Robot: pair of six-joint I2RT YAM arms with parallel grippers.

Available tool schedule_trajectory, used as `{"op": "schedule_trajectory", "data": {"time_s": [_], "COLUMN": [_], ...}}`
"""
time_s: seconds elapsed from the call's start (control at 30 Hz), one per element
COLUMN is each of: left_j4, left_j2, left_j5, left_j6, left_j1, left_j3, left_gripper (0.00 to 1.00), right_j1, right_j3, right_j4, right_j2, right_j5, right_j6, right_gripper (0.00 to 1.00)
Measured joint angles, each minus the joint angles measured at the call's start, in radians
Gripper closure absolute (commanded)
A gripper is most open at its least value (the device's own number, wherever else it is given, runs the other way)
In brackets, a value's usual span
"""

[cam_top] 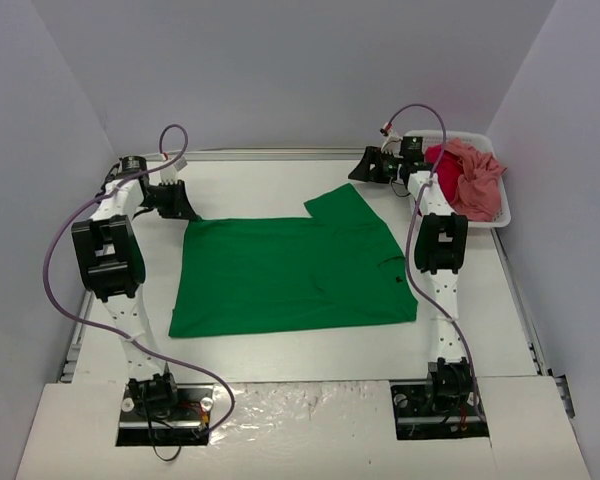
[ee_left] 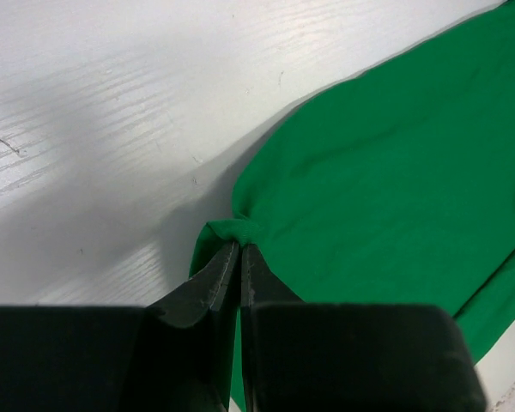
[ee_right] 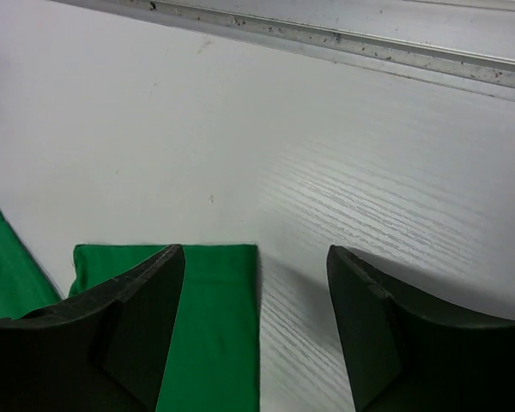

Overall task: Fold and stack the t-shirts
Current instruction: Grap the side of the flattened tshirt furthest away from the robot with both arms

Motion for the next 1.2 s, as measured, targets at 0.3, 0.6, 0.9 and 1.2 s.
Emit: {"op": "schedule_trajectory", "data": {"time_s": [0.3, 0.6, 0.9, 1.2], "left_j4": [-0.01, -0.021, -0.024, -0.024], "left_j2": [-0.002, -0.002, -0.002, -0.003], "left_j5": [-0.014, -0.013, 0.0, 0.01], "left_j6": [0.017, 0.032, 0.041, 0.044], "left_j1": [-0.002, -0.002, 0.001, 0.007], "left_j3": [-0.006, -0.013, -0.031, -0.043], "left_gripper": [0.98, 0.98, 0.98, 0.98], "right_j1": [0.009, 0.011, 0.013, 0.025], "right_j3": [0.019, -0.079, -0.166, -0.164], "right_j4": [0.054, 0.089, 0.091, 0.071], "right_j2": [0.032, -0.015, -0.062, -0.064], "right_j5": [-0.045, -0.049, -0.048, -0.033], "right_j6": [0.077, 0.08, 0.033, -0.032], "right_gripper": [0.49, 0.53, 0.53, 0.6]}}
